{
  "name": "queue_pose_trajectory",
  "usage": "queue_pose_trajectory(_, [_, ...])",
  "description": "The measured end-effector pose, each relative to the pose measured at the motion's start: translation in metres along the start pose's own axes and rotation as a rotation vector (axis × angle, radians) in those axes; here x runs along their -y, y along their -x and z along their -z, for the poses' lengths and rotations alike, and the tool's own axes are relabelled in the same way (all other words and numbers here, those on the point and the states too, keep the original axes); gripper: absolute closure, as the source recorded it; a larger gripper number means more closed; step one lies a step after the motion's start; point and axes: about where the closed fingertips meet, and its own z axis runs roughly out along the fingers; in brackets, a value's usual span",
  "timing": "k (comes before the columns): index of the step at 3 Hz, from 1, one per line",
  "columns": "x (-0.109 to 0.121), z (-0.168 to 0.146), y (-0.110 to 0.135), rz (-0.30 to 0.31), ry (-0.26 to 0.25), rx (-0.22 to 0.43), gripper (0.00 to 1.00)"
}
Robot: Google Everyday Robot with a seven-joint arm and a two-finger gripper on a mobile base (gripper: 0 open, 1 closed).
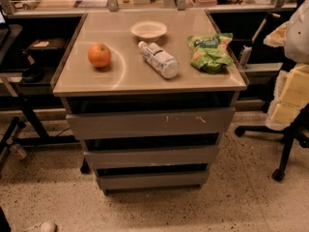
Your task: Open middle drawer
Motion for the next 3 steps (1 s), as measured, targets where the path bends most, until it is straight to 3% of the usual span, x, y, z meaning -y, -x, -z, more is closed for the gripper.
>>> queue_pose_trajectory(2, [-0.001, -0.016, 0.007, 0.010, 0.009, 0.008, 0.00])
queue_pose_trajectory(3, [0.000, -0.057, 0.020, 0.017, 0.046, 0.017, 0.00])
